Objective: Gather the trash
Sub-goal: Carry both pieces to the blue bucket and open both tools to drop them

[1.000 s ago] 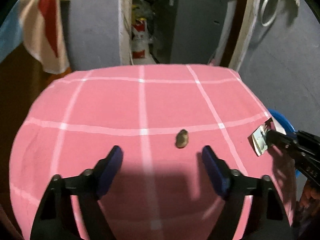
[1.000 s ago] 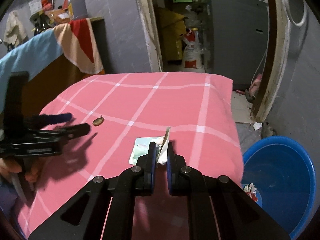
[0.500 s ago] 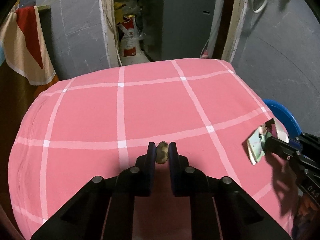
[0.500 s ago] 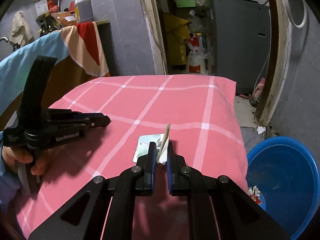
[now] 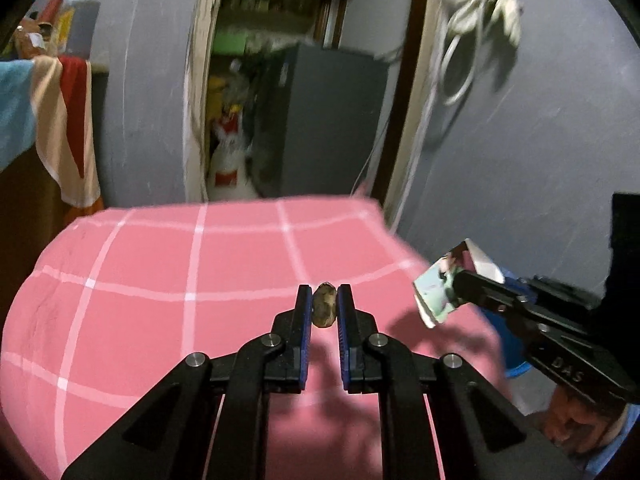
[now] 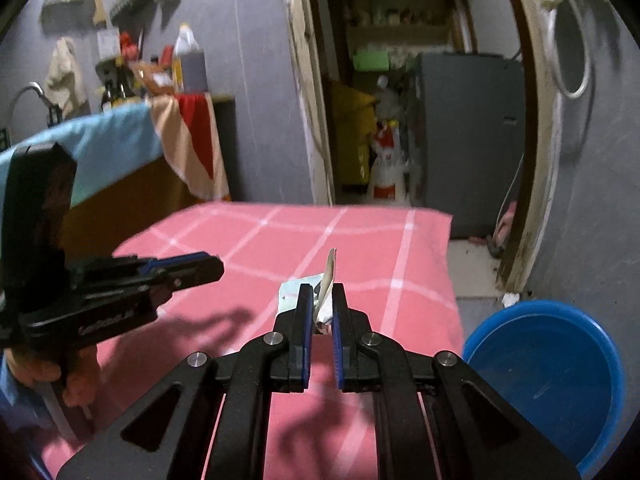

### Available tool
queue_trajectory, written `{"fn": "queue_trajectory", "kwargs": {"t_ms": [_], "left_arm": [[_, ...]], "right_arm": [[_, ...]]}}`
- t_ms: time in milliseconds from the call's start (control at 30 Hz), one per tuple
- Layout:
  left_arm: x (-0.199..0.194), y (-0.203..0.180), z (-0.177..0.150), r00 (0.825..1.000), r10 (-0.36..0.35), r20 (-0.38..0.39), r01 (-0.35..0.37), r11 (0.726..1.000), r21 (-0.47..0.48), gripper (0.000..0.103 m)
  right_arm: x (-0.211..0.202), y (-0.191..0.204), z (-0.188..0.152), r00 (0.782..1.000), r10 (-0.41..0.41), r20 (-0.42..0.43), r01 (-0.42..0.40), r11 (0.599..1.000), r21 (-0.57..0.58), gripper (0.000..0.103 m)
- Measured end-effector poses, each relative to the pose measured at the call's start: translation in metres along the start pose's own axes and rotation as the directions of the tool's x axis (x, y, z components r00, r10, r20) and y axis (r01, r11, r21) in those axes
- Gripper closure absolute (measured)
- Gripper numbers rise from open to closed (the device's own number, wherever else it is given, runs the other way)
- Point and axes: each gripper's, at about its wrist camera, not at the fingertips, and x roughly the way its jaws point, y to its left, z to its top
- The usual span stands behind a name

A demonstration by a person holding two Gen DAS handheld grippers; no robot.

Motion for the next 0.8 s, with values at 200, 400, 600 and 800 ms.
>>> {"fn": "queue_trajectory", "kwargs": {"t_ms": [200,400,600,800], "left_arm": [[-0.031,-0.03,0.013,0.984,-0.053,0.169,0.057,0.998,-0.022,0.094],[-0.059,-0.071,0.024,0.946,-0.095,0.31,0.095,0.995,0.013,0.094],[-0.072,-0.114,0.032,0.902,-0.144,0.406,0.125,0.99,0.071,0.094],[-0.058,-0.151,0.037,0.898,-0.199,0.392,0.167,0.979,0.113,0.094]], "right_arm": [[-0.053,-0.002,0.008,0.981,-0.037,0.191,0.038,0.999,-0.003,0.096],[-0.11,-0.009,0.012,0.925,-0.107,0.364,0.116,0.993,-0.002,0.096],[-0.155,-0.023,0.012,0.864,-0.196,0.464,0.207,0.978,0.028,0.096],[-0.178,-0.043,0.006,0.835,-0.267,0.482,0.268,0.961,0.068,0.096]]}}
